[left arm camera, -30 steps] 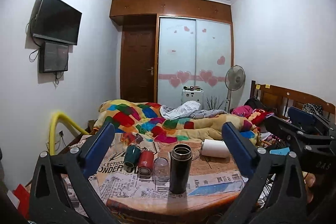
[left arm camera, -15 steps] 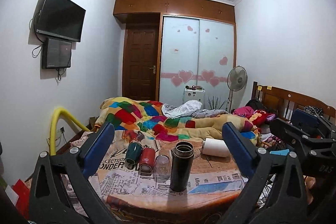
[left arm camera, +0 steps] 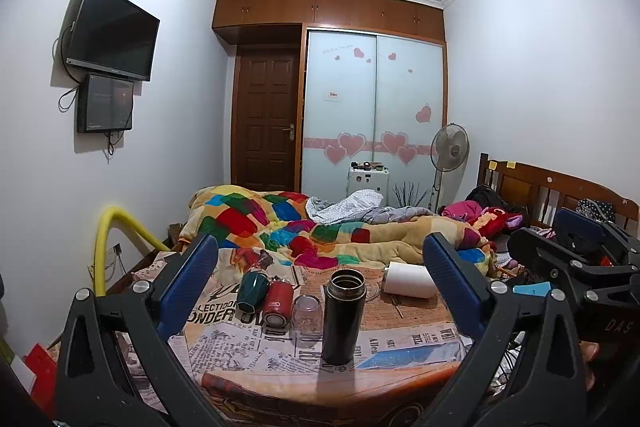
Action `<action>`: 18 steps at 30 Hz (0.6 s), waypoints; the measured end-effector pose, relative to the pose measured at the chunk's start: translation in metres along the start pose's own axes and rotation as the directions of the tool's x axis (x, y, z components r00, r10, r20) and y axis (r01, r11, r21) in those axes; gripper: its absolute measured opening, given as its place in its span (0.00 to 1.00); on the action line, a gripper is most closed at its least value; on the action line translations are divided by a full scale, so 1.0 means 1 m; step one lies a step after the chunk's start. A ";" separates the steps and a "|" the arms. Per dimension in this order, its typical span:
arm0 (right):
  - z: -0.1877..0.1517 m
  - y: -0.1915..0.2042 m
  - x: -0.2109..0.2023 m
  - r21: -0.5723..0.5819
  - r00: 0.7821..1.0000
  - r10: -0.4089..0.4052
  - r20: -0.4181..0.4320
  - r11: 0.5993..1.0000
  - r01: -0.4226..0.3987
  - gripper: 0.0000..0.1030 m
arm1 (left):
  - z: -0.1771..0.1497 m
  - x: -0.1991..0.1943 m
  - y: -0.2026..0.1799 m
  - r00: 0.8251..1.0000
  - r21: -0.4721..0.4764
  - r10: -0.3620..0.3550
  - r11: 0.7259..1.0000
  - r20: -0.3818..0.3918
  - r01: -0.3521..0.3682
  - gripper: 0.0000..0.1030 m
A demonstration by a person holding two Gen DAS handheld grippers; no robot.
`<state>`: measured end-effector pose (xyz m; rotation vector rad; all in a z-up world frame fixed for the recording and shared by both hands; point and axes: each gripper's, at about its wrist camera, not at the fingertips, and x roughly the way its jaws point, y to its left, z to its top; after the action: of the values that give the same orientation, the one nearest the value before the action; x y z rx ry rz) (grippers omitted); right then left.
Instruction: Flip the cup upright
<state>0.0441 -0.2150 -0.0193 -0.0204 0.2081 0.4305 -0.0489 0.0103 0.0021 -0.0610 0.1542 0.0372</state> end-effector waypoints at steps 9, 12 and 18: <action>-0.001 0.000 0.000 0.001 1.000 0.001 -0.001 1.000 -0.001 1.00 | 0.000 0.000 -0.001 1.000 -0.001 -0.002 1.000 0.000 0.002 1.00; -0.001 -0.001 0.000 0.002 1.000 0.002 -0.001 1.000 -0.002 1.00 | 0.000 0.000 -0.001 1.000 0.000 -0.001 1.000 0.000 0.001 1.00; -0.001 -0.001 0.000 0.003 1.000 0.002 0.000 1.000 -0.002 1.00 | 0.000 0.000 -0.001 1.000 0.000 0.000 1.000 -0.001 0.000 1.00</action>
<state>0.0444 -0.2164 -0.0202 -0.0174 0.2084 0.4326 -0.0490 0.0089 0.0020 -0.0610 0.1550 0.0368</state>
